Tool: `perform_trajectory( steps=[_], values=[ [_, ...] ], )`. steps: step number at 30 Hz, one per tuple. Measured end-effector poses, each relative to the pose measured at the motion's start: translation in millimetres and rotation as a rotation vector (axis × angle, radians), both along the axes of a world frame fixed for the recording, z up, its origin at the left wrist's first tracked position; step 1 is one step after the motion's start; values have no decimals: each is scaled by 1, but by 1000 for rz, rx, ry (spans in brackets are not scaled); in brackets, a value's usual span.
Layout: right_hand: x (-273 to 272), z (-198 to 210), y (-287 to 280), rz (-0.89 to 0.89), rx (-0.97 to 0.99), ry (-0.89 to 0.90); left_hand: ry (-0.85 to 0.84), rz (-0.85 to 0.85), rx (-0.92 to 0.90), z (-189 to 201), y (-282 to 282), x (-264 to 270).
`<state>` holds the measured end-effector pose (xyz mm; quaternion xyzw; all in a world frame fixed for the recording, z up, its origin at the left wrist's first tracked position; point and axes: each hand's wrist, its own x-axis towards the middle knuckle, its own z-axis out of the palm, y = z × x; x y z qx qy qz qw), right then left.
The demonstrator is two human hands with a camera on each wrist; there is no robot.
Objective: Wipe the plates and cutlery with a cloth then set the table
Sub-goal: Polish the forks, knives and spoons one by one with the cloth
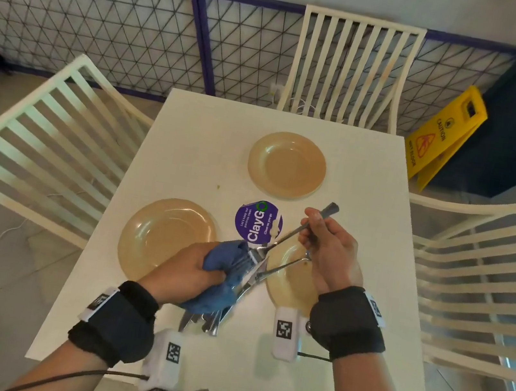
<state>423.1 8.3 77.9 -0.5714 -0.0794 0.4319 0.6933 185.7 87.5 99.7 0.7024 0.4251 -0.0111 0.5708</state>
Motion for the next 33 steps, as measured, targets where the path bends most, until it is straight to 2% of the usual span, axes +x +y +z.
perform_trajectory(
  steps=[3,6,12,18,21,24,28,33],
  values=[
    [-14,-30,6,51,-85,-37,89,84,37,-8,18,-39],
    [-35,-60,12,174,-232,-117,102,219,10,-14,30,-69],
    [-78,-115,27,391,-513,-227,106,350,32,-30,40,-89],
    [-98,-117,45,457,-698,-357,79,346,2,-38,36,-95],
    [-99,-116,46,498,-721,-404,77,320,-7,-40,33,-94],
    [-86,-108,35,519,-736,-484,80,304,-14,-39,29,-88],
    [-44,-108,1,408,-785,-596,62,294,-18,-36,23,-73],
    [23,-113,-50,363,-1055,-815,55,262,1,-34,8,-49]
  ],
)
